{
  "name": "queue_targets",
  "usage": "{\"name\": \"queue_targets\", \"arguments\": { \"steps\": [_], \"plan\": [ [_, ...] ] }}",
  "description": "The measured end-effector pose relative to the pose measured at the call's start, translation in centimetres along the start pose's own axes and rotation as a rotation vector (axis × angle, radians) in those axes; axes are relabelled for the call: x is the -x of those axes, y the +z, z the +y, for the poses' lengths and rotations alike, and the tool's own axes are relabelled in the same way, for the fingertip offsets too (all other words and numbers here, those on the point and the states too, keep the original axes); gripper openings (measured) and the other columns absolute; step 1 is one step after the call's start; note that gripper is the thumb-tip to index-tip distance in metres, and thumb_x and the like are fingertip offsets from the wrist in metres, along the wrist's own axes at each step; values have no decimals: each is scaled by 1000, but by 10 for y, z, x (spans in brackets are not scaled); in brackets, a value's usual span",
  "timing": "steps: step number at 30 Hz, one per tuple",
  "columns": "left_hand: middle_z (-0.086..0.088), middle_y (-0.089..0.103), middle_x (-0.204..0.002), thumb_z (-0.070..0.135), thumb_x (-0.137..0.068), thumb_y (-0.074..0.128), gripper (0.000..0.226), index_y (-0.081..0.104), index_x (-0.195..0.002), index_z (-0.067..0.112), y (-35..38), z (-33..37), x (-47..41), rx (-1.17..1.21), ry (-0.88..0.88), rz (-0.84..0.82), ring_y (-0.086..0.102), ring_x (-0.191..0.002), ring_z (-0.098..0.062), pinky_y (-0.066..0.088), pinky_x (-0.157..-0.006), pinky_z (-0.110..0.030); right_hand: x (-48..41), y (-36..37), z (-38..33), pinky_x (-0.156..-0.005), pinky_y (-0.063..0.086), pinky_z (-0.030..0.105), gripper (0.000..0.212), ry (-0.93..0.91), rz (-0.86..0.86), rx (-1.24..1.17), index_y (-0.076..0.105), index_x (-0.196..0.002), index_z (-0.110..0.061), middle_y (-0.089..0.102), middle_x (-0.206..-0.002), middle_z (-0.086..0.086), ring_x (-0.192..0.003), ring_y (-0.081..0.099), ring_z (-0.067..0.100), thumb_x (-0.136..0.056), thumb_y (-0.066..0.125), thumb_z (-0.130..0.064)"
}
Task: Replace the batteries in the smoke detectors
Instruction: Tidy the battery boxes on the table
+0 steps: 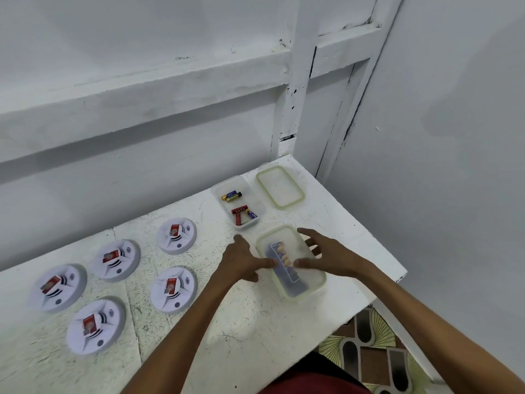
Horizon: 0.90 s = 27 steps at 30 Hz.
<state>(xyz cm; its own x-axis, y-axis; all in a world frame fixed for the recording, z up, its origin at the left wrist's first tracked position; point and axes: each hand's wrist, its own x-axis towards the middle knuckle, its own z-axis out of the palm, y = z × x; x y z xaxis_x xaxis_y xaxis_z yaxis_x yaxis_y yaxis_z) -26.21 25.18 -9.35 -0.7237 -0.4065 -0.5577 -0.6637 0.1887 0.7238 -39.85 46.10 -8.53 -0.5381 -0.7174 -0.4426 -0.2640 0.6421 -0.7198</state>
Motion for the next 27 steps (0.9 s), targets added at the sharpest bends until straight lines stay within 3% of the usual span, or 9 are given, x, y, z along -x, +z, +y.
{"name": "queue_targets", "arguments": {
  "steps": [2,5,7,11,14,16,20,24,27],
  "plan": [
    [-7,50,-131,39,-67,94,95,37,-138,12,1,-1,-2,-211,200,91,63,-111,-26,56,-83,-36,8,-1,2,-108,41,28,125,-70,-164,159,3,-156,-42,30,-151,-17,-131,41,4,-63,86,-57],
    [-5,21,-164,43,-82,81,99,25,-158,12,4,0,-7,-472,412,48,24,-150,-24,33,-116,-38,16,4,11,-116,30,33,141,-134,-257,385,-20,-149,-50,4,-162,-14,-144,21,10,-55,84,-68],
    [-5,25,-165,42,-87,77,93,26,-157,8,9,3,-8,-477,437,-30,29,-145,-18,29,-116,-34,17,5,13,-113,34,32,137,-181,-229,471,-20,-149,-48,7,-162,-8,-143,27,16,-60,81,-69],
    [-3,61,-125,45,-71,91,79,54,-132,11,9,8,-10,-307,396,4,58,-111,-20,48,-94,-38,16,6,13,-95,47,34,125,-305,-155,696,-21,-152,-41,29,-150,2,-114,50,21,-71,70,-72],
    [2,66,-108,46,-62,95,74,61,-119,15,6,10,-18,-295,393,1,63,-96,-17,53,-82,-35,17,11,26,-81,50,33,119,-350,-106,711,-25,-149,-46,35,-142,2,-95,54,19,-75,63,-75],
    [3,66,-107,47,-58,96,76,62,-118,16,4,11,-22,-294,385,-11,63,-95,-15,52,-81,-33,17,12,27,-84,51,34,119,-328,-123,683,-24,-148,-47,31,-146,0,-100,54,18,-73,63,-77],
    [4,67,-108,49,-63,94,69,63,-116,18,0,12,-30,-313,386,-29,64,-96,-14,55,-82,-33,15,-2,5,-94,47,30,125,-199,-179,555,-6,-153,-48,29,-146,-17,-116,48,8,-60,71,-80],
    [0,63,-131,51,-85,77,66,58,-135,13,-1,25,-37,-265,412,-38,61,-116,-13,51,-94,-29,-14,-19,-11,-92,51,26,64,-191,-28,219,44,-136,-47,56,-131,-19,-109,58,-1,-80,58,-76],
    [-1,63,-136,41,-93,71,56,58,-138,11,-3,49,-50,-173,432,-7,61,-121,-12,51,-102,-31,-51,-28,-9,-87,50,23,42,-174,190,157,59,-127,-29,67,-120,-11,-98,65,4,-94,54,-55]
  ]
}}
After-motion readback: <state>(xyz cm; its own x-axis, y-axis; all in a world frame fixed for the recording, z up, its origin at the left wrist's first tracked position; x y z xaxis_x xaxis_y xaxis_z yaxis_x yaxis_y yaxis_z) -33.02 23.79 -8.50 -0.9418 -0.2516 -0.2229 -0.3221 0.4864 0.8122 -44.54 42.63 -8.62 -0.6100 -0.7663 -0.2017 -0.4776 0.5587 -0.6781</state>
